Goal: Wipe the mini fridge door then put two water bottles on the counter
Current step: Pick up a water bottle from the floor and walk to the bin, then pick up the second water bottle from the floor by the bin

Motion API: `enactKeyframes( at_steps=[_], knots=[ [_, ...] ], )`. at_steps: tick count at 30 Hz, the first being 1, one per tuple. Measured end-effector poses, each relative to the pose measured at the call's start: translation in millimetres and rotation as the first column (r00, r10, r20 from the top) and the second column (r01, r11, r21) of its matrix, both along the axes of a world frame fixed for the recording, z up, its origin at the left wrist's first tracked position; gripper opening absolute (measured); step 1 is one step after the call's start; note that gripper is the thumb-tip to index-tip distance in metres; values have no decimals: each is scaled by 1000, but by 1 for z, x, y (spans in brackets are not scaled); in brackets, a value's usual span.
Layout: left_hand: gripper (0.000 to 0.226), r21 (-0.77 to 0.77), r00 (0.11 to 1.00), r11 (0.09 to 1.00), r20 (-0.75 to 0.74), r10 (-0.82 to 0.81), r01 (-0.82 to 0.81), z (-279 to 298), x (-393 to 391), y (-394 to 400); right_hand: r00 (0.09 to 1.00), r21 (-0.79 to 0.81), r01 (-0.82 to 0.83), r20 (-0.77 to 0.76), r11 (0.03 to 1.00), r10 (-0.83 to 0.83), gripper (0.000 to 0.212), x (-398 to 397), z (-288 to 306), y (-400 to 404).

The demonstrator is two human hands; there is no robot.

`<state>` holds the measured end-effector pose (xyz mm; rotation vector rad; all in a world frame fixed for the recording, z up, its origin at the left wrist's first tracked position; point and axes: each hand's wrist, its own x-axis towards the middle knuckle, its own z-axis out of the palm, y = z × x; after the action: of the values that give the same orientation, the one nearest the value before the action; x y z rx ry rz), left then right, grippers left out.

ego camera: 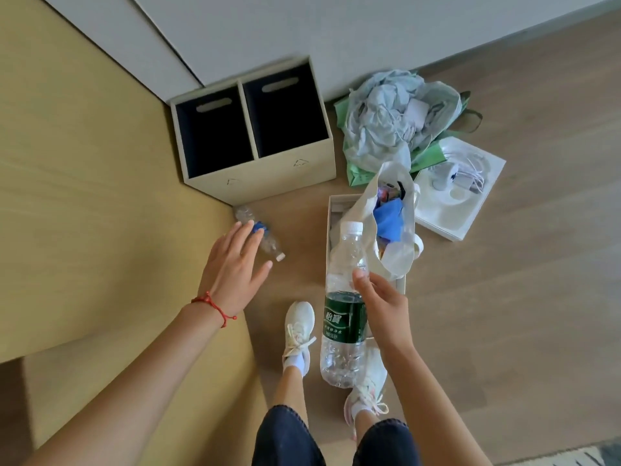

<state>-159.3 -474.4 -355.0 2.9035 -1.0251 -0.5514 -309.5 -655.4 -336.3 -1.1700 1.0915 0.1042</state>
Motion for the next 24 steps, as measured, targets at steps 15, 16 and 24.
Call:
enactKeyframes(
  at_steps=[15, 16, 24],
  knots=[
    [48, -4, 991, 1000, -128, -30, 30, -270, 112, 39, 1000, 101, -2, -10, 995, 3, 10, 84, -218, 63],
    [49, 0, 990, 1000, -140, -29, 29, -289, 119, 42, 1000, 92, -10, -10, 996, 11, 10, 89, -233, 66],
    [53, 98, 947, 979, -288, -143, 177, -394, 165, 67, 998, 69, -34, -53, 997, 38, 23, 102, -321, 85]
  ],
)
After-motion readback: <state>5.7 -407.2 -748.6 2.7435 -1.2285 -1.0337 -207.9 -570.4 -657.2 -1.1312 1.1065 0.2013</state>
